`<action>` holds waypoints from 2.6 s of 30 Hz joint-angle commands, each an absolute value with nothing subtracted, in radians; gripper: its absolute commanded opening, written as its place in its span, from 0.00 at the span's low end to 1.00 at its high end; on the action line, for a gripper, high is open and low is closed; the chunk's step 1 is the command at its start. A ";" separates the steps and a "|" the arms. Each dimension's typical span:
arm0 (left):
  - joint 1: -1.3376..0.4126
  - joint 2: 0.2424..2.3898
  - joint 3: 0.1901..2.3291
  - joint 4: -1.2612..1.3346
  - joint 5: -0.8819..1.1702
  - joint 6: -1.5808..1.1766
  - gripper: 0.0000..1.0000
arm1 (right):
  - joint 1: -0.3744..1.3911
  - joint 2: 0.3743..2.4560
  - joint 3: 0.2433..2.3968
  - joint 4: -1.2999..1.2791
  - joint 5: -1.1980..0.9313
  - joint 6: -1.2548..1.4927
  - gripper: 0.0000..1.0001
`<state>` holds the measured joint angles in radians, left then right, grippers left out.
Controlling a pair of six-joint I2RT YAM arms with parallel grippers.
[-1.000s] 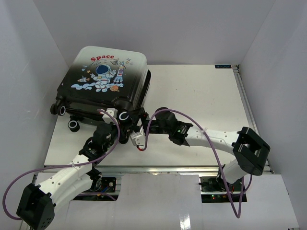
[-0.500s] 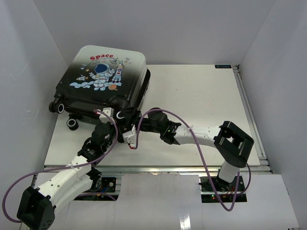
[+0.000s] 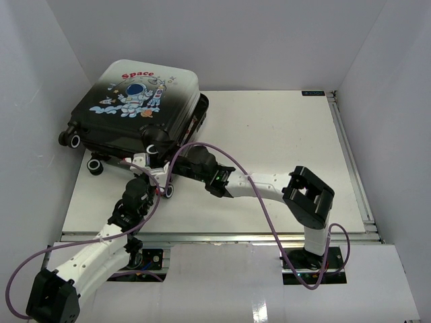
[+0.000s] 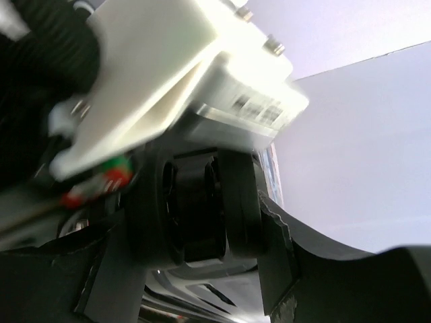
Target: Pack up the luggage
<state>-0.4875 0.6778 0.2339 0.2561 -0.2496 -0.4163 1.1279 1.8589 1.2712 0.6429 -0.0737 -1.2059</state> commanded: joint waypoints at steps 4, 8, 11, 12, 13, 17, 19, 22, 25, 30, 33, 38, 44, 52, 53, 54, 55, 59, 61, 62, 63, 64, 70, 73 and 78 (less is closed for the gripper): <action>-0.511 0.670 0.241 0.647 0.020 -0.404 0.00 | 1.126 1.920 1.470 0.728 0.074 -0.924 0.08; -0.512 0.752 0.240 0.763 0.148 -0.387 0.00 | 1.139 1.923 1.452 0.740 0.073 -0.883 0.08; -0.514 0.818 0.244 0.847 0.245 -0.364 0.00 | 1.148 1.926 1.438 0.761 0.074 -0.863 0.08; -0.516 0.838 0.246 0.875 0.268 -0.354 0.00 | 1.153 1.928 1.432 0.769 0.074 -0.859 0.08; -0.518 0.855 0.245 0.899 0.291 -0.342 0.00 | 1.157 1.930 1.426 0.775 0.073 -0.858 0.08; -0.533 0.899 0.236 0.968 0.376 -0.286 0.00 | 1.171 1.932 1.397 0.799 0.068 -0.859 0.08; -0.537 0.922 0.236 1.000 0.435 -0.276 0.00 | 1.178 1.930 1.384 0.822 0.069 -0.856 0.08; -0.535 0.990 0.240 1.079 0.579 -0.283 0.00 | 1.183 1.935 1.351 0.852 0.080 -0.845 0.08; -0.536 1.064 0.236 1.193 0.660 -0.304 0.00 | 1.184 1.930 1.322 0.880 0.073 -0.821 0.08; -0.537 1.130 0.257 1.239 0.697 -0.285 0.00 | 1.186 1.915 1.277 0.898 0.066 -0.799 0.08; -0.537 1.142 0.268 1.266 0.702 -0.289 0.00 | 1.187 1.904 1.259 0.893 0.043 -0.789 0.08; -0.537 1.158 0.291 1.273 0.677 -0.349 0.00 | 1.193 1.912 1.257 0.899 0.096 -0.763 0.08; -0.537 1.076 0.225 1.191 0.536 -0.402 0.00 | 1.198 1.951 1.300 0.848 0.330 -0.661 0.27; -0.535 0.914 0.146 1.054 0.241 -0.356 0.00 | 1.203 1.829 1.138 0.826 0.278 -0.523 0.61; -0.534 0.911 0.146 1.048 0.229 -0.357 0.00 | 1.205 1.815 1.137 0.789 0.272 -0.509 0.67; -0.533 0.910 0.147 1.052 0.221 -0.360 0.00 | 1.207 1.795 1.129 0.753 0.273 -0.492 0.77; -0.532 0.909 0.147 1.054 0.212 -0.362 0.00 | 1.206 1.775 1.119 0.712 0.271 -0.481 0.83; -0.531 0.910 0.136 1.077 0.178 -0.381 0.00 | 1.206 1.701 1.052 0.642 0.255 -0.458 0.97; -0.531 0.911 0.129 1.086 0.162 -0.390 0.00 | 1.206 1.668 1.014 0.647 0.262 -0.446 0.97; -0.531 0.911 0.129 1.085 0.155 -0.393 0.00 | 1.205 1.649 1.002 0.648 0.265 -0.442 0.97; -0.529 0.911 0.137 1.072 0.156 -0.393 0.00 | 1.204 1.625 0.984 0.649 0.273 -0.440 0.97; -0.529 0.910 0.140 1.067 0.156 -0.391 0.00 | 1.202 1.608 0.972 0.649 0.276 -0.436 0.97; -0.523 0.905 0.156 1.031 0.124 -0.380 0.00 | 1.201 1.499 0.916 0.572 0.231 -0.437 0.98; -0.518 0.901 0.157 1.027 0.121 -0.384 0.00 | 1.199 1.479 0.920 0.533 0.189 -0.450 0.98; -0.516 0.890 0.166 1.010 0.126 -0.387 0.00 | 1.165 1.400 0.901 0.436 0.122 -0.408 0.99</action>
